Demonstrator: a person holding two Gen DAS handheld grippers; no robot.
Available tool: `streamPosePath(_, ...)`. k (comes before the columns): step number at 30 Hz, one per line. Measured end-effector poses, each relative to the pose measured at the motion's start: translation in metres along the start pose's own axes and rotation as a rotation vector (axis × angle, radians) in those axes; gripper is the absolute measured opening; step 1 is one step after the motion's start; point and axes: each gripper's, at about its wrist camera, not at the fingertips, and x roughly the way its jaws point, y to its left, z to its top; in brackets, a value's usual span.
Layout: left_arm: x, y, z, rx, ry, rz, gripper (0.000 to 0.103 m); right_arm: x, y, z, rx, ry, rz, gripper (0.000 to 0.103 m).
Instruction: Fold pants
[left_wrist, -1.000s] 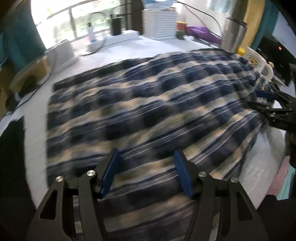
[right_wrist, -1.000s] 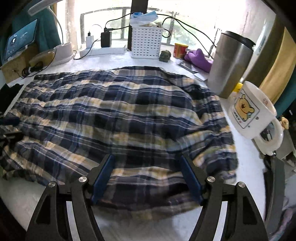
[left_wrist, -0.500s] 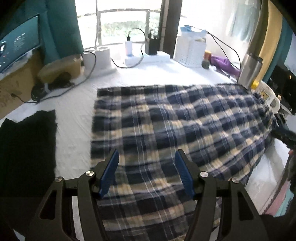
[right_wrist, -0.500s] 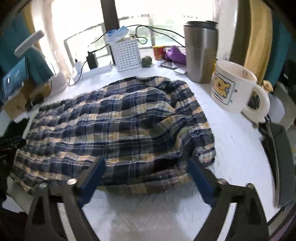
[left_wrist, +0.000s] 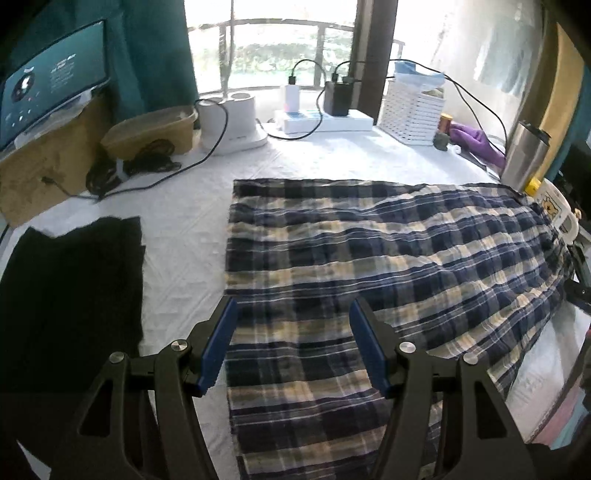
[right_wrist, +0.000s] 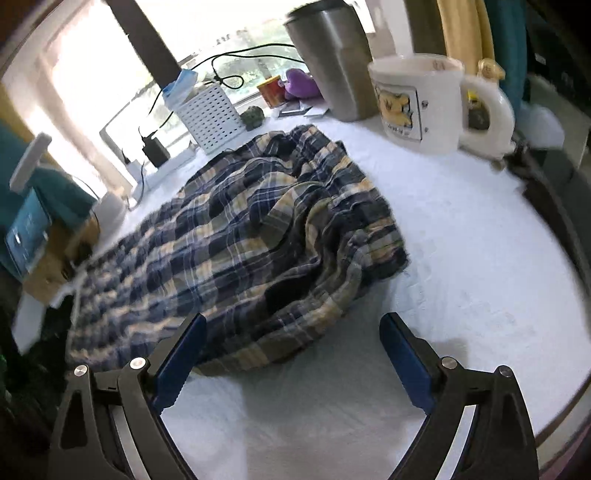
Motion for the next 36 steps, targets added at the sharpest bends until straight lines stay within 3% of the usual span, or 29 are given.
streamPosePath(10,0.000,0.014,0.004,-0.021,0.005,0.063,0.063,0.026,0.013,0.024,-0.048,-0.015,0.002,0.096)
streamPosePath(23,0.009,0.012,0.015,-0.028,0.034,0.102,0.063,0.051,0.010,0.056,0.017,-0.047,0.148,0.096)
streamPosePath(33,-0.001,0.006,0.025,-0.043,-0.017,0.110,0.063,0.059,0.004,0.069,0.033,-0.052,0.226,0.095)
streamPosePath(35,-0.002,0.008,0.024,-0.053,-0.017,0.110,0.063,0.060,0.001,0.072,0.044,-0.052,0.243,0.080)
streamPosePath(36,0.000,0.010,0.023,-0.059,-0.009,0.113,0.063,0.061,-0.001,0.073,0.053,-0.045,0.253,0.062)
